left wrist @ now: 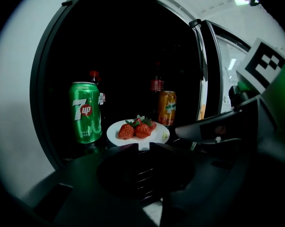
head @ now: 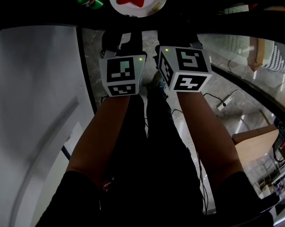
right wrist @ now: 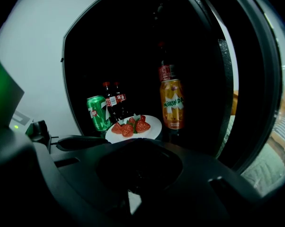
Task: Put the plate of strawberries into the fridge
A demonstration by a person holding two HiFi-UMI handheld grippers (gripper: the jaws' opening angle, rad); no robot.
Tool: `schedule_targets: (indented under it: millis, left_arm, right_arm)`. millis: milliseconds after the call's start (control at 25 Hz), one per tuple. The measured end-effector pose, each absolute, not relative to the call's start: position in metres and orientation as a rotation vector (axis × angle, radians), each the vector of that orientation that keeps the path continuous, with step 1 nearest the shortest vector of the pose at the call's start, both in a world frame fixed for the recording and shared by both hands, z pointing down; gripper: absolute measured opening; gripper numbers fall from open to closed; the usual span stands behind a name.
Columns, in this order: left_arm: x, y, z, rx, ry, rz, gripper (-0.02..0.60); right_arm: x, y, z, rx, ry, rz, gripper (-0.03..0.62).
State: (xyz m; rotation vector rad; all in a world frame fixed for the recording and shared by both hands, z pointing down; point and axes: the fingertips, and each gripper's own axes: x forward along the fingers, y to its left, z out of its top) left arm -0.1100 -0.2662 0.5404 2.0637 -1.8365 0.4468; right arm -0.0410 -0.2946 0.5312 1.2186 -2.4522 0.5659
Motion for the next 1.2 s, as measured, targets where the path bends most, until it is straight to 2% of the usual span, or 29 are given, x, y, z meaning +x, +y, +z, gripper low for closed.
schedule_targets:
  millis: [1200]
  left_arm:
    - [-0.132, -0.29, 0.528, 2.059, -1.861, 0.412, 0.058]
  right_arm:
    - [-0.045, -0.307, 0.517, 1.249, -2.471, 0.533, 0.005]
